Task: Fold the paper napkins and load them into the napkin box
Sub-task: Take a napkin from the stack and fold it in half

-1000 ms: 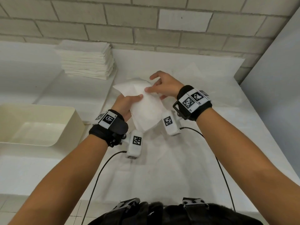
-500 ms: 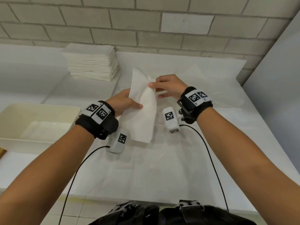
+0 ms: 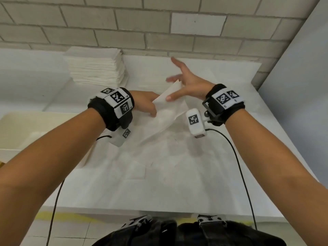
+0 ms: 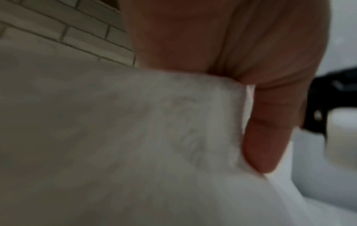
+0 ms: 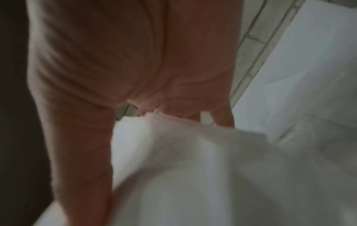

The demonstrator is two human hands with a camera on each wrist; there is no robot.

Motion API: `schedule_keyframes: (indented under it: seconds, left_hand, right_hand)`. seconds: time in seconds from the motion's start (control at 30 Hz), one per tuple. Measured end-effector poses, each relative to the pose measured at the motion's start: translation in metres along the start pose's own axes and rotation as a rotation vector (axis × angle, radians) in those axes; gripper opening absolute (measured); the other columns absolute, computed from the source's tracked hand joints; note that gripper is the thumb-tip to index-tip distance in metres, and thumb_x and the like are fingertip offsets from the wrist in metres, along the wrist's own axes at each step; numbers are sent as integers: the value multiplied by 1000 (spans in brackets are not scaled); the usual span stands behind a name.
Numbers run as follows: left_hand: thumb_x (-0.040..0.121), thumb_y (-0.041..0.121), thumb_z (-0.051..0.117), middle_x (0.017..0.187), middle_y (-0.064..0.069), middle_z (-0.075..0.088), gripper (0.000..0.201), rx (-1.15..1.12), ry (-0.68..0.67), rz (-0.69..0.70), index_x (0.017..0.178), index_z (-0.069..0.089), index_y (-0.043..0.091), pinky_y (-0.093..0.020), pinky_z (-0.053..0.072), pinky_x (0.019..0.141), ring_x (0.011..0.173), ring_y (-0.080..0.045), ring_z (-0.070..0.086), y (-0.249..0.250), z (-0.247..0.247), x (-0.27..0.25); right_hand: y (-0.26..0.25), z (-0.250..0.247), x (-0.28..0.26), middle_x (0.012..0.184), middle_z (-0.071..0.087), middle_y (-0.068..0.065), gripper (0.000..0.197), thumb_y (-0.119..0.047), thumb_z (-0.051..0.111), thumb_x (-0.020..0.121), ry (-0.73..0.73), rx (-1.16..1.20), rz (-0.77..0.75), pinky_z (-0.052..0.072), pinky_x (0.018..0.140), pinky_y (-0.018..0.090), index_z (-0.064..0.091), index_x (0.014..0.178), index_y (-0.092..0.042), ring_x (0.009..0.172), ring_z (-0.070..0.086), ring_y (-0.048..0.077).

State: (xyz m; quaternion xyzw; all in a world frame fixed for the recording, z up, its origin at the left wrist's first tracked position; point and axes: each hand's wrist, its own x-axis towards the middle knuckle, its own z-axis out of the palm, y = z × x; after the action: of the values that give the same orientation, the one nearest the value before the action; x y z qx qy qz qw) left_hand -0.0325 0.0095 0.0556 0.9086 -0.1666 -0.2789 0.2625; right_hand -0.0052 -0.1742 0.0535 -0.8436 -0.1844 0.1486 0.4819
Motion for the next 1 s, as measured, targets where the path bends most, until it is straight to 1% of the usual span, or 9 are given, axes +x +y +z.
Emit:
schedule_keyframes:
  seconds: [0.1, 0.2, 0.3, 0.4, 0.53, 0.63, 0.73, 0.87, 1.0]
  left_hand:
    - [82, 4, 65, 108, -1, 62, 39, -9, 28, 14, 112, 52, 26, -33, 49, 89, 102, -22, 60, 2, -6, -6]
    - [78, 12, 73, 109, 3, 62, 49, -21, 52, -42, 120, 53, 26, -31, 51, 89, 100, -18, 60, -16, -8, -17]
    - [76, 6, 75, 107, -4, 64, 51, -266, 192, -75, 123, 56, 14, -27, 57, 78, 98, -21, 62, -38, 1, -22]
    - [77, 1, 71, 111, -7, 65, 44, -710, 372, -47, 119, 58, 6, -29, 56, 81, 101, -21, 64, -51, 16, -23]
    - [84, -6, 59, 96, -5, 67, 23, -1024, 469, -2, 103, 62, 8, -20, 57, 67, 78, -13, 67, -52, 45, -24]
    - [85, -8, 56, 96, -5, 67, 24, -1065, 442, -58, 98, 62, 11, -23, 56, 69, 80, -15, 67, -58, 58, -24]
    - [84, 0, 62, 105, -5, 68, 28, -995, 351, -129, 110, 61, 12, -29, 53, 78, 94, -21, 65, -65, 66, -30]
    - [81, 0, 67, 108, -10, 67, 25, -961, 410, -126, 103, 62, 10, -35, 51, 87, 96, -25, 64, -64, 73, -32]
    - [72, -3, 74, 110, -13, 65, 42, -934, 541, -170, 111, 60, 5, -45, 49, 96, 104, -30, 62, -66, 77, -29]
  right_hand:
    - [13, 4, -7, 111, 59, -1, 62, -1, 74, 74, -31, 76, 89, 50, 91, 25, 49, 128, -17, 110, 56, 17]
    - [33, 0, -21, 99, 66, 0, 35, 5, 68, 77, 108, 311, 95, 56, 74, 22, 59, 104, -14, 88, 66, 13]
    - [49, -5, -33, 102, 66, 2, 33, 8, 63, 79, 167, 491, 92, 57, 73, 23, 57, 104, -13, 85, 68, 10]
    - [56, 2, -42, 99, 67, 2, 32, 13, 57, 82, 117, 581, 131, 57, 72, 23, 58, 102, -12, 85, 69, 11]
    - [66, 17, -48, 98, 63, 6, 43, 22, 58, 76, 89, 520, 203, 57, 77, 28, 57, 101, -12, 95, 61, 21]
    - [69, 25, -57, 101, 62, 5, 53, 17, 67, 70, 48, 218, 252, 53, 81, 25, 56, 113, -12, 98, 59, 21]
    - [68, 29, -68, 95, 60, 2, 52, 14, 68, 72, 55, 83, 302, 47, 62, 7, 55, 117, -8, 85, 59, 10]
    - [72, 33, -72, 102, 58, 3, 52, 5, 70, 77, 162, 119, 344, 40, 65, 7, 51, 121, -17, 95, 57, 18]
    - [77, 41, -68, 96, 59, 8, 30, 1, 71, 76, 129, 12, 322, 41, 69, 20, 59, 100, -14, 91, 55, 25]
